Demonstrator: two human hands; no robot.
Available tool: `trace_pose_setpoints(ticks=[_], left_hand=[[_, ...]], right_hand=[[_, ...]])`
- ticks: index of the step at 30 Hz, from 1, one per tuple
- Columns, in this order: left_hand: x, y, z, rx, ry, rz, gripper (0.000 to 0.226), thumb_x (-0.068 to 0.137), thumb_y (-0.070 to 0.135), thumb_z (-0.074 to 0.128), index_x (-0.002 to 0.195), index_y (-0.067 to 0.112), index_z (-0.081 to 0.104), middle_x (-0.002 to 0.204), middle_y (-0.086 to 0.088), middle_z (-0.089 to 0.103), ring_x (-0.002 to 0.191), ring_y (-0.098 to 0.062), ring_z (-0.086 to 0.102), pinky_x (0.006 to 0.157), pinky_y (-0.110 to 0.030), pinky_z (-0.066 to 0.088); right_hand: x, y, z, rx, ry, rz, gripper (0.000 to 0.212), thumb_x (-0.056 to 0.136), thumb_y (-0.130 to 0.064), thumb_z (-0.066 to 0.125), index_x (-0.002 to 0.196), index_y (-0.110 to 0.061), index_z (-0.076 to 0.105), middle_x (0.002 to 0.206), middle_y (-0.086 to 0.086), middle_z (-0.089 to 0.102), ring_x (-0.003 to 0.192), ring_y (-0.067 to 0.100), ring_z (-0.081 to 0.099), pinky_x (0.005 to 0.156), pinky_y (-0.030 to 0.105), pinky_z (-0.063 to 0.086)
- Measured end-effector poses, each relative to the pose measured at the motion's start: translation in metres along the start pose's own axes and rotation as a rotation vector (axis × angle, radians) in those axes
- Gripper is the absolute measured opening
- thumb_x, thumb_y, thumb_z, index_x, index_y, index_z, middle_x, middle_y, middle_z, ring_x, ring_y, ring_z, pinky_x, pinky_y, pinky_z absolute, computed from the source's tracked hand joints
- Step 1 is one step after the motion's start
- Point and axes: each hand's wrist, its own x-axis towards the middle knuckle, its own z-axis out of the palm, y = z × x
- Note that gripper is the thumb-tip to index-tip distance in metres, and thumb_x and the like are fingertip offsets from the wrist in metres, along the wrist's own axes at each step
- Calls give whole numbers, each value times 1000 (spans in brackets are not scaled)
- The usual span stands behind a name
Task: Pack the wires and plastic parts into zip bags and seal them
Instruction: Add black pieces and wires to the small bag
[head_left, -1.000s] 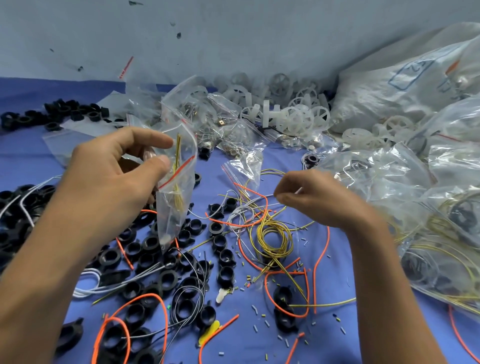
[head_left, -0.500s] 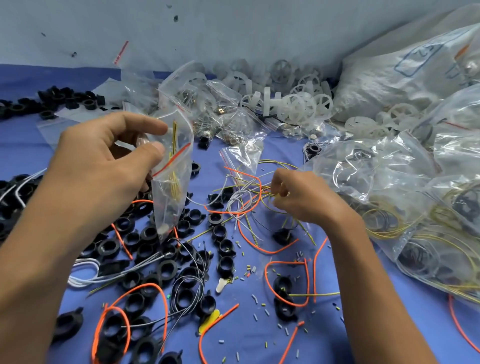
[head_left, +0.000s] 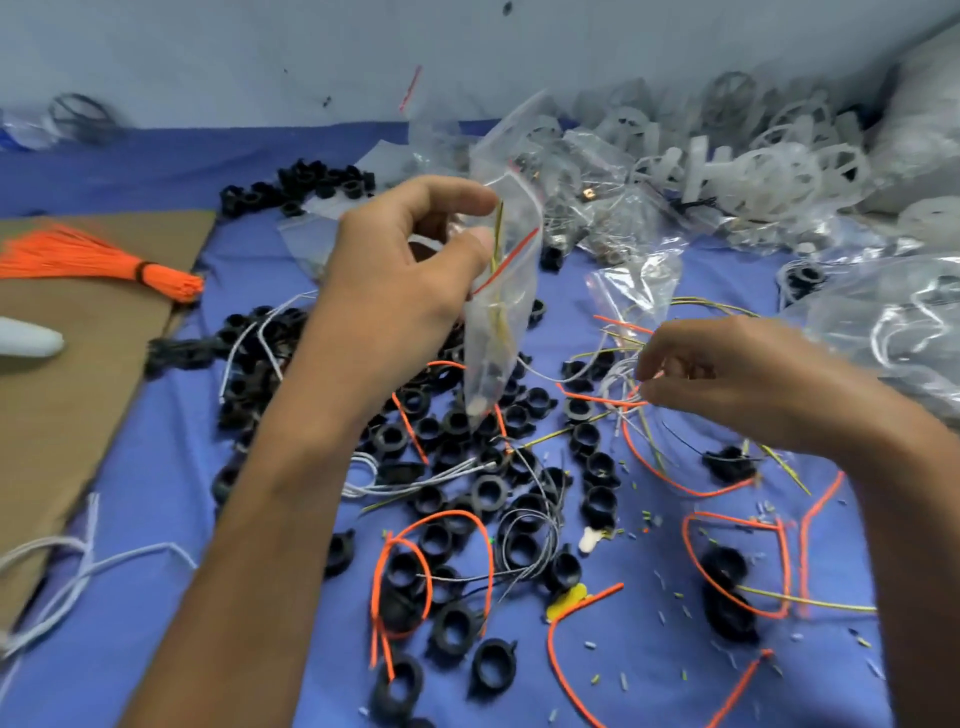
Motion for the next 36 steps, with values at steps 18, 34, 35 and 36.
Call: trace_pose_setpoints(ticks=[18,34,35,36], left_hand=[[7,0,-38,-121,87,52,20,94,16,62,110,22,71,86,1,60,73,-7,57,63,-20,50],[7,-3,-26,-143,17,44,19,93,14,62,108,24,70,83,-3,57,69,-5,53,63,-15,47],[7,-4,-25,-140,9,42,19,93,15,63,108,24,71,81,-1,58,67,-5,54,62,-16,47],[7,-5,-23,-135,9,42,19,92,17,64,106,25,72,79,1,60,65,-5,54,62,-18,48]], right_hand=[[-46,-154,110,-118,-284,-623,26,96,-26,53,121,-29,58,125,0,43,107,26,43,65,39,43],[-17,-80,45,-220,-452,-371,30,85,-22,61,112,-37,65,102,-11,48,104,11,45,88,32,43],[-15,-77,41,-178,-432,-389,27,86,-24,63,110,-36,67,102,-11,50,101,6,45,87,28,42],[-13,-73,34,-114,-404,-388,25,86,-26,64,109,-37,68,101,-12,51,97,0,44,84,23,41]])
